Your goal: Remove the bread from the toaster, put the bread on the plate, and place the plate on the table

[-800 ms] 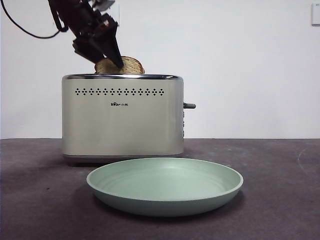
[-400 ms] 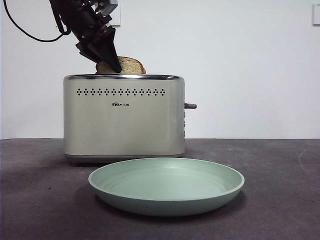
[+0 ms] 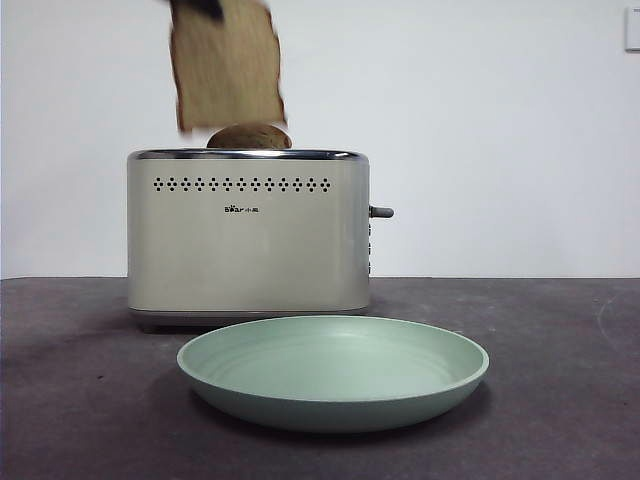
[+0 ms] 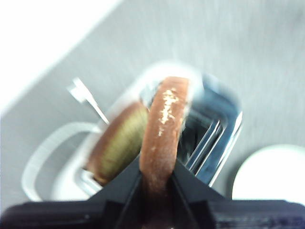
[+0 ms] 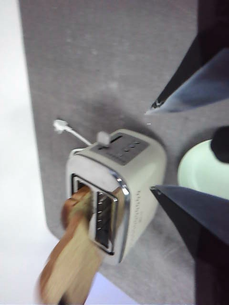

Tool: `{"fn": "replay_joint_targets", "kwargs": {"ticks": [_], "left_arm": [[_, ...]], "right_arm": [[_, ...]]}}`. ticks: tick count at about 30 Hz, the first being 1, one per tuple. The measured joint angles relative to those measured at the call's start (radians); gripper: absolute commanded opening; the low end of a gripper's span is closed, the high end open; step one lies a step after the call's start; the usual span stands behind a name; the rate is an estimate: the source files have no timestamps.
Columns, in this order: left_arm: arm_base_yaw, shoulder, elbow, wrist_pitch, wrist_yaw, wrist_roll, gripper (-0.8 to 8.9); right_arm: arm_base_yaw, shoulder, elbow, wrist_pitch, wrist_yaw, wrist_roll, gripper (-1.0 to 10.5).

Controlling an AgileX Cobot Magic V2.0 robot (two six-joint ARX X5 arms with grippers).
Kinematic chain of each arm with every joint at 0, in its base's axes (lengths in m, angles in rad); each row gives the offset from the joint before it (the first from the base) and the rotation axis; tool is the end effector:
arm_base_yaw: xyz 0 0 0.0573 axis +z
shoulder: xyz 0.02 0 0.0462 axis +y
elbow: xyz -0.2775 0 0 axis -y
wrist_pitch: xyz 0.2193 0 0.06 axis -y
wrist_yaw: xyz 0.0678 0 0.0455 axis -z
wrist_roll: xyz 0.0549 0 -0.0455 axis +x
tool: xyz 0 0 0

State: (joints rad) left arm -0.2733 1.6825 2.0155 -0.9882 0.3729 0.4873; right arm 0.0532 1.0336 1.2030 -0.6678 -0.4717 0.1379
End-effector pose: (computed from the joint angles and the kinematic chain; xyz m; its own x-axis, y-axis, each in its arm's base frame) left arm 0.3151 -0.1091 0.4352 0.6127 -0.5501 -0.5674 0.7426 0.6464 0.1751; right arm 0.1850 0.0348 0.3822 0.7572 0.4954 -0.4258 -0.3761 0.8636 0.3359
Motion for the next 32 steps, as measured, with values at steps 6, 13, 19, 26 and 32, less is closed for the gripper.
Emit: {"fn": "replay_joint_targets", "kwargs": {"ticks": [6, 13, 19, 26, 32], "left_arm": [[0.000, -0.151, 0.001, 0.022, 0.000, -0.154, -0.08], [-0.028, -0.264, 0.001, -0.008, -0.013, -0.281, -0.08], [-0.044, -0.324, -0.014, -0.066, -0.031, -0.299, -0.08], [-0.045, -0.512, -0.230, -0.018, -0.056, -0.334, -0.08], [-0.046, -0.749, -0.518, 0.108, -0.062, -0.415, -0.09]], "right_arm": [[0.006, 0.054, 0.000, -0.115, 0.000, 0.000, 2.5], [0.050, 0.160, 0.000, -0.207, 0.001, -0.030, 2.5], [0.097, 0.265, 0.000, -0.209, 0.004, -0.047, 2.5], [0.166, 0.388, 0.000, -0.208, 0.008, -0.073, 2.5], [0.217, 0.494, 0.000, -0.191, 0.039, -0.085, 2.5]]}}
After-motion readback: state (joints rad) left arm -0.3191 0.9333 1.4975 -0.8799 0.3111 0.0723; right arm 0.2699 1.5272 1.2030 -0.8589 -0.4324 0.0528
